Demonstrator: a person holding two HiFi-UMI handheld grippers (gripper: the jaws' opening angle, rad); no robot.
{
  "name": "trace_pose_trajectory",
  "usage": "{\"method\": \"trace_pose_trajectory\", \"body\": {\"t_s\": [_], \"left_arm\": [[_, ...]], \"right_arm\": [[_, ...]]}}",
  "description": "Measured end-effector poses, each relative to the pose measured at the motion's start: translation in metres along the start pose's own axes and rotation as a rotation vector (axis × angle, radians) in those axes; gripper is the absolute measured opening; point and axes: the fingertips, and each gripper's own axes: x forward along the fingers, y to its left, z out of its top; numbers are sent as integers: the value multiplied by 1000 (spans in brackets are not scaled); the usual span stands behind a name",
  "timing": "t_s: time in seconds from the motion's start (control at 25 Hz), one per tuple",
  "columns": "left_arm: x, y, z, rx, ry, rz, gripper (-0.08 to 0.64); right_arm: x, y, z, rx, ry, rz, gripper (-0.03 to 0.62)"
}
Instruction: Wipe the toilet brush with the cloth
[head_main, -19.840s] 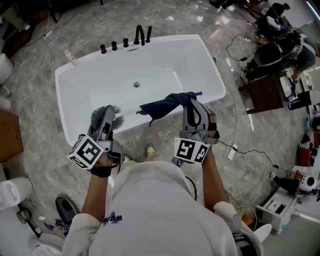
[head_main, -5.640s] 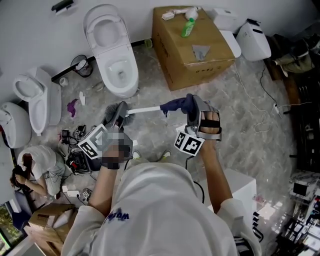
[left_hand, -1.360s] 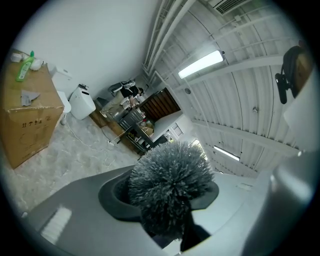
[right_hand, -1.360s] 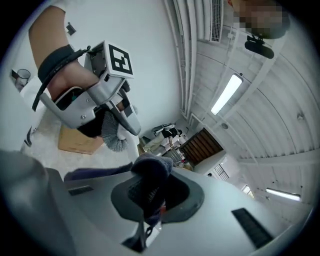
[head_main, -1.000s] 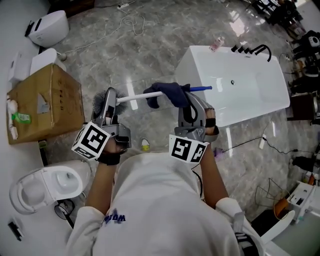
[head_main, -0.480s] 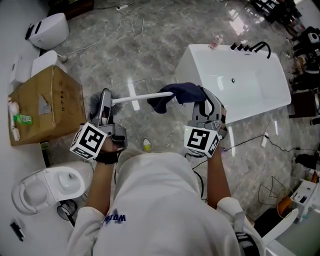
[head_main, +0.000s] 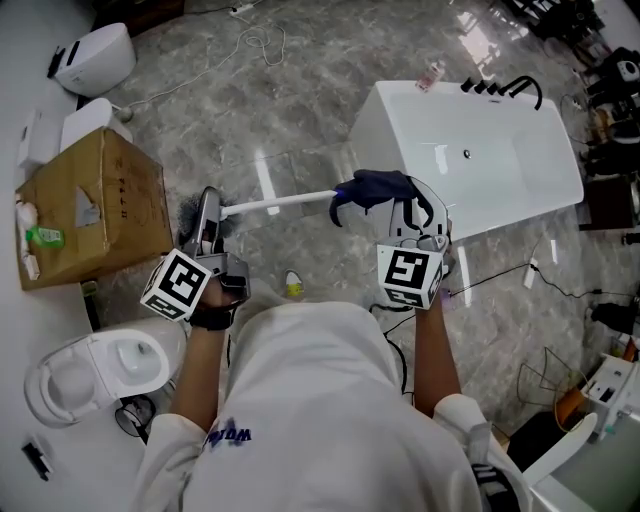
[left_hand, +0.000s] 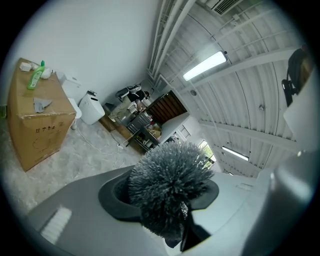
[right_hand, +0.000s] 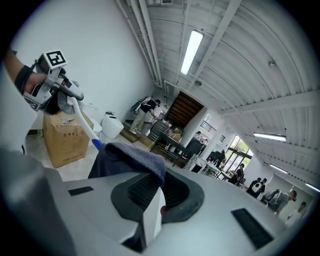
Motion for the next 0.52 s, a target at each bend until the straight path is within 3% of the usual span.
{"method": "trace_pose_trajectory", "body": {"t_s": [0.24,0.52], "left_arm": [[0,0,0,14,6,-1,195],[-1,10,-8,87,55,46,195]], "right_arm": [[2,-5,3,0,-6,-9,12],[9,5,11,118,-15,68,11]]}}
